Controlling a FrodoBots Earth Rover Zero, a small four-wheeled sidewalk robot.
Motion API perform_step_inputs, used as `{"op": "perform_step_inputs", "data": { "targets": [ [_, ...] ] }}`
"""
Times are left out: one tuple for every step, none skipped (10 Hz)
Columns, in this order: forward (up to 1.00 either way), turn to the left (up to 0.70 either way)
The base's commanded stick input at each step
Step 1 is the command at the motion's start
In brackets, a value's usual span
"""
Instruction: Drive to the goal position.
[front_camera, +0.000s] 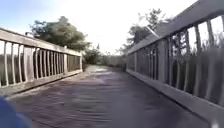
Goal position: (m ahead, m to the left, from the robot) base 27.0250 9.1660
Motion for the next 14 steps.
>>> {"op": "perform_step_inputs", "data": {
  "targets": [
    [1.00,0.27],
    [1.00,0.27],
    [1.00,0.27],
    [1.00,0.06],
    [1.00,0.00],
    [1.00,0.00],
    [1.00,0.00],
    [1.00,0.18],
    [1.00,0.27],
    [1.00,0.27],
    [1.00,0.27],
    [1.00,0.27],
    [1.00,0.27],
    [1.00,0.12]
  ]
}}
